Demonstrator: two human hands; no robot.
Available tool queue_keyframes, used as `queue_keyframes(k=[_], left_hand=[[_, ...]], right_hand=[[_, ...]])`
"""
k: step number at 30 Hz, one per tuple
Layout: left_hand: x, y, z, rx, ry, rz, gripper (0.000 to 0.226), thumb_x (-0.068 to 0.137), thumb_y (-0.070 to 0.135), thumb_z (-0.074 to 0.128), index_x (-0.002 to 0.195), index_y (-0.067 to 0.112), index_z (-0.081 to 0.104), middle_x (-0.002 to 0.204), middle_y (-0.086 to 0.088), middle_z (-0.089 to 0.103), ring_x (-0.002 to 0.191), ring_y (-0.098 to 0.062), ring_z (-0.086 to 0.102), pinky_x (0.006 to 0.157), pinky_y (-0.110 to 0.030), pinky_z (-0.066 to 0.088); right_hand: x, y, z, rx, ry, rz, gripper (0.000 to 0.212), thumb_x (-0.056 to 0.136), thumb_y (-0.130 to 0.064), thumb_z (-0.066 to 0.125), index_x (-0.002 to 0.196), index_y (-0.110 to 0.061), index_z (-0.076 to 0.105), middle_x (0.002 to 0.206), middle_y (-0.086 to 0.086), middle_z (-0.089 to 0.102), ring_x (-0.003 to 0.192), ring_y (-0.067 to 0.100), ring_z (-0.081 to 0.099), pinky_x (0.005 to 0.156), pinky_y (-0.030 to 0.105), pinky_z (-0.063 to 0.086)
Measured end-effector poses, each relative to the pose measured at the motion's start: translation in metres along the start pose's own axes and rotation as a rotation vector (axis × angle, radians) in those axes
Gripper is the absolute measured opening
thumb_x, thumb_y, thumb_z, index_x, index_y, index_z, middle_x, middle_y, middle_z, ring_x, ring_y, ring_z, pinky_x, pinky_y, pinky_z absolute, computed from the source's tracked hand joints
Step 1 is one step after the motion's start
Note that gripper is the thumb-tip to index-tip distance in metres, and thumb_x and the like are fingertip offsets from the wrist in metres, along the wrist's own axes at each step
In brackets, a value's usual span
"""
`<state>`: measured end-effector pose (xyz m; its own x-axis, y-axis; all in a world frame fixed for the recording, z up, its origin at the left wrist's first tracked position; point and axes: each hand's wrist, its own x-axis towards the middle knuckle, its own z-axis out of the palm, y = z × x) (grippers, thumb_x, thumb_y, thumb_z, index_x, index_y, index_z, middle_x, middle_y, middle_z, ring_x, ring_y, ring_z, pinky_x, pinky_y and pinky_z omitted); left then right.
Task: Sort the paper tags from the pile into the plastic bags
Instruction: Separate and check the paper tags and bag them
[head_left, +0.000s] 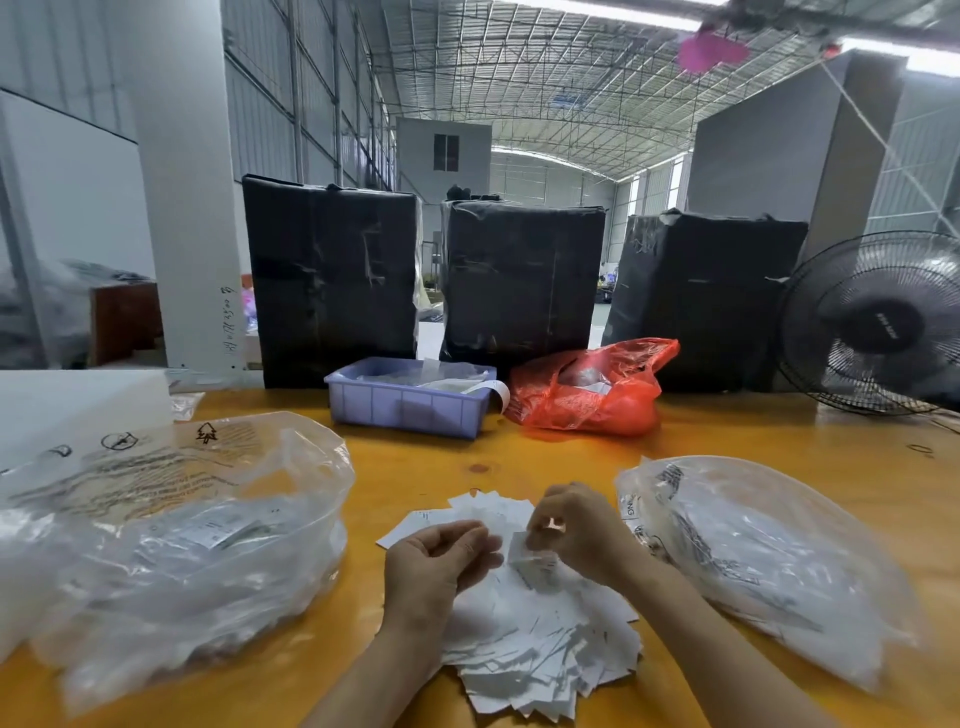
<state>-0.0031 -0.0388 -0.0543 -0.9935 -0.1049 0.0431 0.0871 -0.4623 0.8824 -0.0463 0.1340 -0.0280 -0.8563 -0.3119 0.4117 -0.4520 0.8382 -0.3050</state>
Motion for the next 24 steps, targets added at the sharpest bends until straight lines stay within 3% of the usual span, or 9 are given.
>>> queue_keyframes(k=[3, 5, 8, 11, 15, 19, 22, 24], left_hand=[[-0.001, 0.002, 0.002, -0.036, -0.001, -0.013, 0.02, 0.071, -0.006, 0.072, 0.089, -0.009, 0.066, 0.08, -0.024, 0.071, 0.066, -0.027, 0.071, 0.055, -0.02, 0.055], [0.0, 0.002, 0.002, -0.039, 0.004, -0.007, 0.028, 0.062, -0.002, 0.075, 0.088, -0.008, 0.066, 0.079, -0.025, 0.071, 0.065, -0.027, 0.071, 0.055, -0.02, 0.055], [-0.001, 0.002, 0.004, -0.034, 0.009, -0.015, 0.027, 0.062, -0.003, 0.075, 0.086, -0.007, 0.066, 0.079, -0.024, 0.071, 0.065, -0.028, 0.071, 0.055, -0.021, 0.055], [-0.003, 0.005, 0.006, -0.03, 0.016, -0.012, 0.019, 0.069, 0.0, 0.074, 0.087, -0.003, 0.067, 0.081, -0.02, 0.073, 0.067, -0.021, 0.071, 0.057, -0.021, 0.054], [-0.003, 0.012, 0.007, 0.019, 0.04, 0.01, 0.003, 0.083, 0.013, 0.067, 0.084, 0.013, 0.065, 0.08, -0.002, 0.075, 0.07, -0.009, 0.063, 0.067, -0.026, 0.041], [-0.003, 0.02, 0.01, -0.197, 0.071, 0.0, 0.029, 0.072, 0.0, 0.069, 0.093, 0.01, 0.052, 0.082, -0.014, 0.072, 0.076, -0.02, 0.065, 0.068, -0.033, 0.052], [-0.003, 0.022, 0.008, -0.245, 0.096, 0.014, 0.034, 0.079, -0.009, 0.063, 0.097, 0.012, 0.044, 0.079, -0.012, 0.071, 0.067, -0.017, 0.07, 0.056, -0.031, 0.057], [-0.003, 0.023, 0.007, -0.253, 0.1, 0.014, 0.032, 0.084, -0.013, 0.056, 0.096, 0.013, 0.043, 0.084, -0.012, 0.069, 0.068, -0.019, 0.07, 0.059, -0.034, 0.058]], right_hand=[[-0.004, -0.006, -0.006, 0.381, 0.225, 0.125, 0.005, 0.075, -0.008, 0.078, 0.071, -0.008, 0.074, 0.063, -0.006, 0.063, 0.06, 0.007, 0.051, 0.06, 0.02, 0.042], [-0.006, -0.013, -0.011, 0.694, 0.298, 0.232, 0.008, 0.076, -0.007, 0.076, 0.071, -0.002, 0.071, 0.061, 0.003, 0.063, 0.056, 0.011, 0.051, 0.056, 0.023, 0.042], [-0.006, -0.025, -0.016, 1.054, 0.229, 0.385, 0.01, 0.08, -0.005, 0.072, 0.079, 0.001, 0.065, 0.063, 0.008, 0.062, 0.049, 0.011, 0.054, 0.049, 0.02, 0.042], [-0.008, -0.036, -0.02, 1.227, 0.06, 0.489, 0.006, 0.081, -0.001, 0.068, 0.083, 0.0, 0.063, 0.067, 0.008, 0.064, 0.053, 0.013, 0.057, 0.049, 0.019, 0.045], [-0.016, -0.041, -0.022, 1.344, -0.159, 0.508, 0.011, 0.071, -0.01, 0.072, 0.079, -0.007, 0.065, 0.067, 0.005, 0.066, 0.061, 0.016, 0.062, 0.054, 0.022, 0.049], [-0.022, -0.046, -0.015, 1.225, -0.451, 0.333, 0.023, 0.07, -0.019, 0.076, 0.087, -0.006, 0.068, 0.087, 0.011, 0.066, 0.079, 0.018, 0.063, 0.071, 0.028, 0.052], [-0.022, -0.055, -0.004, 1.037, -0.363, 0.267, 0.006, 0.079, -0.009, 0.073, 0.08, -0.005, 0.068, 0.069, 0.002, 0.065, 0.061, 0.007, 0.059, 0.058, 0.017, 0.046], [-0.02, -0.055, -0.002, 0.998, -0.231, 0.263, 0.004, 0.082, -0.003, 0.069, 0.078, -0.003, 0.068, 0.065, 0.001, 0.064, 0.06, 0.009, 0.059, 0.058, 0.018, 0.045]])
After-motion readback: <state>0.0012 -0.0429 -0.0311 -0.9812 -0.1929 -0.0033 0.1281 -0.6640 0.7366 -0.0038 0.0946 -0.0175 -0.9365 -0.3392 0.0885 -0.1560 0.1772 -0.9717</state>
